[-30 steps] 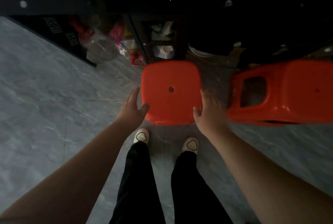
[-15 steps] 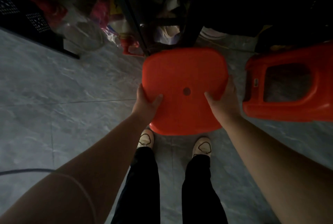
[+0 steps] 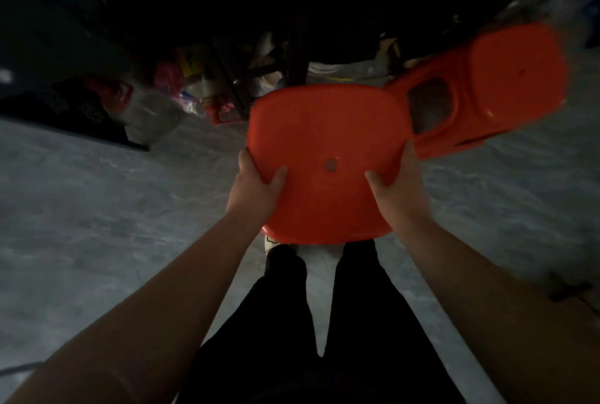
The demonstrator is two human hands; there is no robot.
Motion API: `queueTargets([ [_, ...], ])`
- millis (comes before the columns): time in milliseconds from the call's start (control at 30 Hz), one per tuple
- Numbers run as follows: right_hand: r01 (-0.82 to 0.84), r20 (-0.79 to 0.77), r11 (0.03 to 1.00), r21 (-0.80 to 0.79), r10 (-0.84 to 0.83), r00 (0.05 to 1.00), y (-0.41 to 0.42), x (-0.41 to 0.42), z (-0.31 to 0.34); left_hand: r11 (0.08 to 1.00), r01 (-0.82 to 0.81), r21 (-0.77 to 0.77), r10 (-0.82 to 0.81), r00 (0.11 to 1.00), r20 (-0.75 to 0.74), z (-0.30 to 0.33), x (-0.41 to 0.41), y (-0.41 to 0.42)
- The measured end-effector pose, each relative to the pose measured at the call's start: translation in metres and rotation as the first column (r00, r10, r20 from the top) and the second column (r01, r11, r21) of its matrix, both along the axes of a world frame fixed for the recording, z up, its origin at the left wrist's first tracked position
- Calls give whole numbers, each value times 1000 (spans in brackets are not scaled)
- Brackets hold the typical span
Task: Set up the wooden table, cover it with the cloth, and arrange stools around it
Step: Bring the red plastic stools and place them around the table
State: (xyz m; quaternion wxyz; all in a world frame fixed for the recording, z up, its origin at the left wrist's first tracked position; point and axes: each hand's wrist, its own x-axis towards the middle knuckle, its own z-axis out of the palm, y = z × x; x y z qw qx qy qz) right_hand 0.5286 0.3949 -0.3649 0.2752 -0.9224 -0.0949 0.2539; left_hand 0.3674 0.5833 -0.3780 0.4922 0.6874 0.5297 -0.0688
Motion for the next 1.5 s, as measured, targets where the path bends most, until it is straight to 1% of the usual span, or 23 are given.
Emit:
queueTargets([
  [167, 161, 73, 986, 44, -164, 984, -58, -48, 99, 981, 188, 37, -190, 980, 59, 93, -12, -23],
  [300, 296, 107, 954, 51, -300, 948, -112, -91, 149, 927, 359, 108, -365, 930, 48, 145, -13, -57],
  [400, 419, 125, 906, 61, -423, 898, -162, -130, 165, 855, 496, 152, -512, 855, 88, 169, -15, -98],
  [467, 510, 131, 858, 66, -514, 848, -197, -162, 171, 803, 567, 183, -591, 798, 117, 177, -22, -131],
  [567, 642, 149, 764, 63, -643, 751, -252, -218, 181, 710, 670, 217, -701, 700, 133, 185, -39, -187],
  [700, 765, 195, 638, 87, -764, 615, -330, -301, 194, 592, 775, 219, -805, 560, 195, 195, -75, -271],
  [867, 862, 226, 490, 133, -861, 455, -425, -422, 213, 469, 846, 253, -877, 411, 249, 213, -150, -384],
  [967, 910, 248, 392, 135, -903, 351, -479, -492, 225, 360, 896, 258, -920, 296, 255, 227, -194, -450],
  [1133, 965, 263, 244, 94, -941, 212, -557, -573, 238, 223, 939, 263, -948, 145, 284, 242, -246, -547],
  [1233, 978, 270, 187, 96, -950, 155, -597, -603, 239, 168, 951, 258, -950, 87, 299, 240, -263, -595],
  [1333, 988, 251, 126, 91, -963, 99, -636, -616, 237, 131, 963, 237, -948, 52, 314, 236, -267, -641],
  [1433, 988, 260, 116, 101, -962, 86, -674, -612, 230, 116, 971, 210, -944, 42, 328, 224, -261, -682],
  [1500, 989, 247, 111, 96, -965, 85, -700, -601, 223, 119, 975, 185, -944, 53, 325, 211, -250, -708],
])
